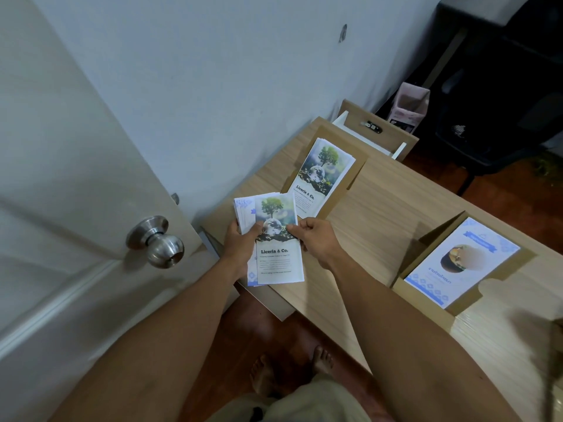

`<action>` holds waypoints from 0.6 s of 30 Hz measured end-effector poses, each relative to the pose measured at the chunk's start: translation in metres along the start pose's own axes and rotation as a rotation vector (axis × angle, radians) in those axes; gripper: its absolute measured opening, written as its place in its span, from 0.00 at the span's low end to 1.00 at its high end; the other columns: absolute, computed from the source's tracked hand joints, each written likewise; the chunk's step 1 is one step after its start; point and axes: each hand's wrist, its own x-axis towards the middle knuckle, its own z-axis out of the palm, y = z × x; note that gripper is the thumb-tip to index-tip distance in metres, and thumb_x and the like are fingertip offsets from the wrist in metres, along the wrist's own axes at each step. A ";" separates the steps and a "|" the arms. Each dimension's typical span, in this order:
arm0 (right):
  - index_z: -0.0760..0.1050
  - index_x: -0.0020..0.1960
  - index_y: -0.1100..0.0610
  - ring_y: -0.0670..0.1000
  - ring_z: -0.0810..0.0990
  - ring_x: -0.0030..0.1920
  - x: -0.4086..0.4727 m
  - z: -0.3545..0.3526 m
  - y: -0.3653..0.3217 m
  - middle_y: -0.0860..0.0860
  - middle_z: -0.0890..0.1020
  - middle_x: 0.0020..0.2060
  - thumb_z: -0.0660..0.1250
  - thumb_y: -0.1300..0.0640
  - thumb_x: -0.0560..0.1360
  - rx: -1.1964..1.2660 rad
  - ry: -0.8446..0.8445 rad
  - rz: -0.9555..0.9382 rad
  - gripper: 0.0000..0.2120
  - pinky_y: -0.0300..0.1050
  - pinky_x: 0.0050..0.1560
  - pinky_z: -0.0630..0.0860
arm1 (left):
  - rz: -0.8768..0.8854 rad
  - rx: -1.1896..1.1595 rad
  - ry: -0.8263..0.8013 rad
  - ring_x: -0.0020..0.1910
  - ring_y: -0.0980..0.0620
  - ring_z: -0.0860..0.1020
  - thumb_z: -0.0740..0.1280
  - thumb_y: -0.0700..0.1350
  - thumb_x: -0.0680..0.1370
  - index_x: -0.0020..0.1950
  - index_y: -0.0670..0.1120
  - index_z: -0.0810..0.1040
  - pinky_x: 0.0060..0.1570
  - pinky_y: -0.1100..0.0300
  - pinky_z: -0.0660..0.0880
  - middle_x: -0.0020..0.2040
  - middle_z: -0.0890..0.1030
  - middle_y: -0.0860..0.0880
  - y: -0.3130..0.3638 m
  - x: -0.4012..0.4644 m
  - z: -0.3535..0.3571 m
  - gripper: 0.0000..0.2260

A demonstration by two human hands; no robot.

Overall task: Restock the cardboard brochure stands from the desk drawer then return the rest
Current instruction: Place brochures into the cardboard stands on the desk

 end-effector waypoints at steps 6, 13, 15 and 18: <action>0.80 0.39 0.65 0.42 0.78 0.24 -0.018 -0.020 0.003 0.50 0.83 0.29 0.72 0.63 0.78 0.009 0.038 0.000 0.10 0.34 0.24 0.71 | 0.092 0.091 -0.088 0.52 0.40 0.86 0.62 0.45 0.85 0.65 0.49 0.77 0.50 0.40 0.84 0.57 0.85 0.41 -0.008 -0.016 0.018 0.10; 0.79 0.40 0.57 0.50 0.84 0.32 -0.025 -0.054 0.010 0.55 0.87 0.37 0.69 0.59 0.79 0.104 0.165 0.078 0.10 0.43 0.33 0.79 | 0.095 0.134 -0.094 0.40 0.52 0.86 0.58 0.45 0.86 0.67 0.48 0.75 0.32 0.57 0.81 0.53 0.85 0.45 -0.015 -0.031 0.041 0.11; 0.77 0.42 0.56 0.56 0.85 0.37 -0.024 -0.072 0.013 0.57 0.87 0.41 0.67 0.58 0.80 0.145 0.245 0.116 0.08 0.49 0.40 0.82 | 0.083 0.148 -0.092 0.47 0.50 0.85 0.59 0.46 0.87 0.68 0.50 0.73 0.36 0.56 0.82 0.56 0.84 0.47 -0.016 -0.033 0.048 0.11; 0.77 0.48 0.58 0.57 0.84 0.42 -0.023 -0.102 0.027 0.59 0.86 0.47 0.63 0.58 0.81 0.089 0.370 0.116 0.06 0.50 0.43 0.79 | 0.077 0.153 -0.097 0.52 0.48 0.84 0.59 0.47 0.87 0.68 0.53 0.73 0.43 0.53 0.82 0.57 0.84 0.48 -0.021 -0.035 0.057 0.11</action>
